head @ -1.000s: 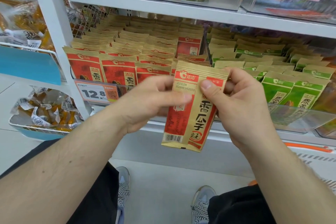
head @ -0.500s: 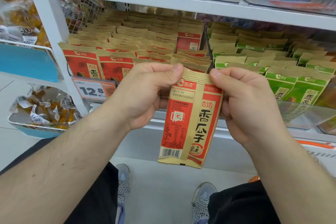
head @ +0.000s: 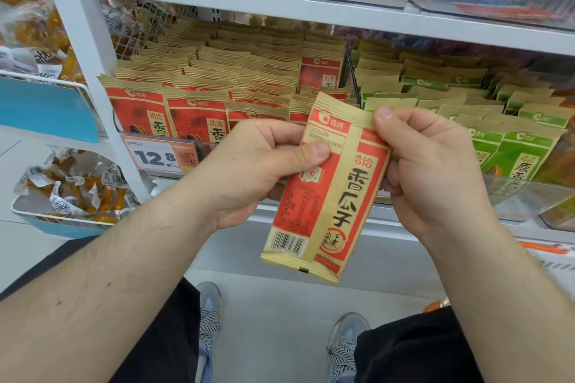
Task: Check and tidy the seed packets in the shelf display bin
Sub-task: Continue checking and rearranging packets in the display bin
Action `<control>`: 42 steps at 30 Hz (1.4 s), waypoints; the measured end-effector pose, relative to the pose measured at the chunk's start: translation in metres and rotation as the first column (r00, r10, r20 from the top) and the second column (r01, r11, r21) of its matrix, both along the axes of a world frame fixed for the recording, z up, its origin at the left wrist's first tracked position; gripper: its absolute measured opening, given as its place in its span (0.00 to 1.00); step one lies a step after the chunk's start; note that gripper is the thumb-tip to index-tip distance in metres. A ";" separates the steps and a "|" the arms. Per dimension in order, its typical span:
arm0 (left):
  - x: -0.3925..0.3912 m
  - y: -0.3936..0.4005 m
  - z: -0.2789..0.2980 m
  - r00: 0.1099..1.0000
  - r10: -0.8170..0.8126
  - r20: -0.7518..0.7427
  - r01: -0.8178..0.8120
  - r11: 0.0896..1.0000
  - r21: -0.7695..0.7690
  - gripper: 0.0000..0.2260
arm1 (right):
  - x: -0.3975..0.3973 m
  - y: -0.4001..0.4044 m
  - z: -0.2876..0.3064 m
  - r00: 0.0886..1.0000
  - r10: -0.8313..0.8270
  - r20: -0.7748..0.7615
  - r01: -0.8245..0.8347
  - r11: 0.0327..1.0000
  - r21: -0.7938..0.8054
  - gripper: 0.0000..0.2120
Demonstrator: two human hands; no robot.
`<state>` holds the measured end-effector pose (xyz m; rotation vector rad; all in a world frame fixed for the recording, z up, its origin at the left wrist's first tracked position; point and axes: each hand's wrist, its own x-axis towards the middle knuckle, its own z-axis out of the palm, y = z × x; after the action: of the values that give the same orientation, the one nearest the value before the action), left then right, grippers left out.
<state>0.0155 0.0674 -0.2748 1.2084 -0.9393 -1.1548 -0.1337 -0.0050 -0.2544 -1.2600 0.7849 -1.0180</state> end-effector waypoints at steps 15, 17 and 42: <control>0.010 0.002 0.004 0.997 -0.037 -0.065 0.037 0.999 0.008 0.19 | -0.004 -0.014 -0.012 0.932 0.248 -0.265 -0.263 0.965 -0.023 0.15; 0.010 0.001 0.005 0.993 -0.002 -0.121 -0.001 1.000 -0.023 0.20 | -0.008 -0.015 -0.011 0.871 0.353 -0.341 -0.384 0.923 -0.026 0.14; 0.032 0.010 0.006 0.918 -0.385 0.095 0.390 0.920 -0.047 0.33 | -0.012 -0.011 -0.006 0.845 0.510 -0.162 -0.491 0.859 0.143 0.25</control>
<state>0.0480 0.0774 -0.2686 1.0501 -1.3131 -1.3792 -0.1458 -0.0164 -0.2604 -1.3970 0.5928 -0.4289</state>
